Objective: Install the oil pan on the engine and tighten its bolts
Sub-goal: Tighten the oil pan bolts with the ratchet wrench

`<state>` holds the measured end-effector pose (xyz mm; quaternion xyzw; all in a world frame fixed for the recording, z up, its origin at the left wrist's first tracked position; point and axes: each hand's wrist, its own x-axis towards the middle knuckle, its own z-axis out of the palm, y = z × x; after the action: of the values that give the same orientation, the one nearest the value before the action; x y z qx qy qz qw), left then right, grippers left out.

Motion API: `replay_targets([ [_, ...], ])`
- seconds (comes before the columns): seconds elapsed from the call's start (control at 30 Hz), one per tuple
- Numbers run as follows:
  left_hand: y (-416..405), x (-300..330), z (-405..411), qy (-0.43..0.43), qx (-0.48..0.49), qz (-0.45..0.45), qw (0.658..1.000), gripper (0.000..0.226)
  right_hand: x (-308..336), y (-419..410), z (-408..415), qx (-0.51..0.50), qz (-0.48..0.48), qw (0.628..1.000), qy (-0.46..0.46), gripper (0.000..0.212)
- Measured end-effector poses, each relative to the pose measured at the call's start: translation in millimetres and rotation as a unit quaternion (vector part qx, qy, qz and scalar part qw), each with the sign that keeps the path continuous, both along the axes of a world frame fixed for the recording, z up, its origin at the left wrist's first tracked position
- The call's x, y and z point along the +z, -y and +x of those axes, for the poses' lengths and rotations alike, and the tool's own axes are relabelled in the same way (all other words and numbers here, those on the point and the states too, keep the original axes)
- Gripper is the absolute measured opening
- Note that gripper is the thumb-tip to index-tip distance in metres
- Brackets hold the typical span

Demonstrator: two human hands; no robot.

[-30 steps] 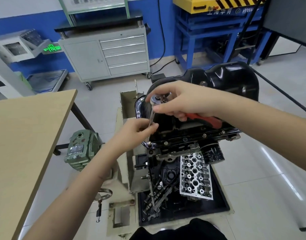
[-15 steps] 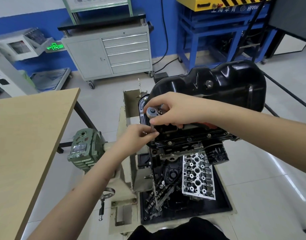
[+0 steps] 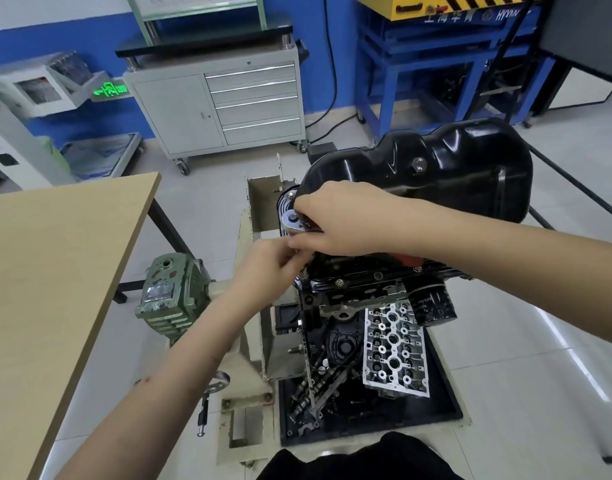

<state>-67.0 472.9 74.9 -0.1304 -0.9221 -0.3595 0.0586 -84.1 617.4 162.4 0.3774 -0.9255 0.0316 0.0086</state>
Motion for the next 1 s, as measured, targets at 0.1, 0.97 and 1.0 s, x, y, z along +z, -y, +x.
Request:
replay_targets([
  [0.1,4,5,-2,0.045,-0.052,-0.061,0.996,0.039,9,-3,1,0.066,0.033,0.997,0.020,0.015],
  [0.97,-7,15,2,0.004,-0.014,-0.096,0.995,0.042,9,4,5,-0.046,0.072,0.996,-0.008,0.032],
  [1.0,-6,15,1,0.012,-0.015,-0.099,0.995,0.039,10,4,4,-0.040,0.073,0.997,-0.005,0.028],
])
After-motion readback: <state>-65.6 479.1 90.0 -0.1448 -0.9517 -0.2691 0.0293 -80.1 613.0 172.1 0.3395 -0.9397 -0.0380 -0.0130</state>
